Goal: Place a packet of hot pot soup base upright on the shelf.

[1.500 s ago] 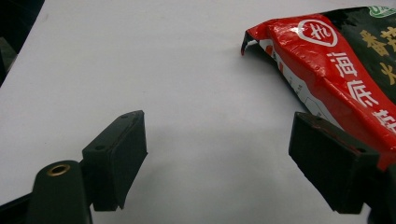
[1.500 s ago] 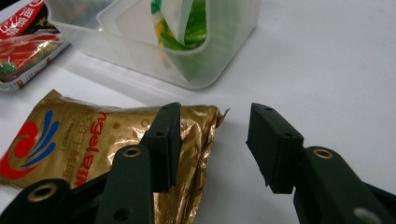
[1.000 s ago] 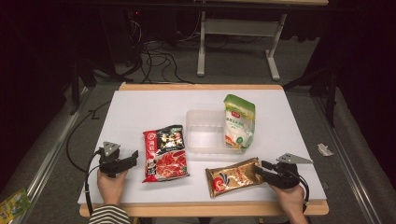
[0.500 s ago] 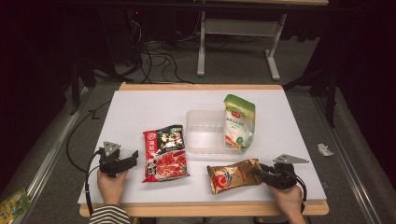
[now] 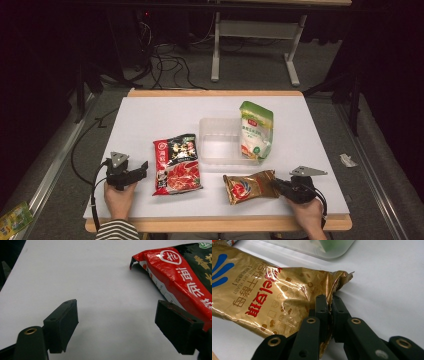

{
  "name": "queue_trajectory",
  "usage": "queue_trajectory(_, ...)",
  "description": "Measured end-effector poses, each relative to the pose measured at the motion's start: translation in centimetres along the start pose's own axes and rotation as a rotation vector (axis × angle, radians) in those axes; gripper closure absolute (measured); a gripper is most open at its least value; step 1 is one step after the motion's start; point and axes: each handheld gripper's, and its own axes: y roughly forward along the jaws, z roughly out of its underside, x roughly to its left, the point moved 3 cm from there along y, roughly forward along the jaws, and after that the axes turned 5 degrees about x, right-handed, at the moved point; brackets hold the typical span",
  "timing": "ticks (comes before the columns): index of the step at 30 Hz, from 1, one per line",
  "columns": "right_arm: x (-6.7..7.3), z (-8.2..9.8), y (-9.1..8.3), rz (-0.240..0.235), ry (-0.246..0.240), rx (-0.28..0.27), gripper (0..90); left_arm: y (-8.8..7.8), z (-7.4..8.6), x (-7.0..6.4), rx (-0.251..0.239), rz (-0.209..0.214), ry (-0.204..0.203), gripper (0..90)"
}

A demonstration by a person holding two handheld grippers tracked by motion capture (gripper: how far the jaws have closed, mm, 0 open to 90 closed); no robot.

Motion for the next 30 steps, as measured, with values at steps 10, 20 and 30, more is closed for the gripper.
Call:
queue_trajectory(10, 0.1, -0.1, -0.1, 0.007, -0.016, -0.011, 89.7, 0.0, 0.0, 0.0, 0.003, 0.001, -0.001, 19.2)
queue_trajectory(20, 0.2, -1.2, -0.7, -0.042, -0.002, -0.072, 90.0, 0.0, 0.0, 0.0, -0.001, -0.002, 0.0, 19.1)
queue_trajectory(30, 0.2, -2.3, -1.9, -0.086, -0.006, -0.108, 90.0, 0.0, 0.0, 0.0, -0.005, -0.004, -0.007, 19.2)
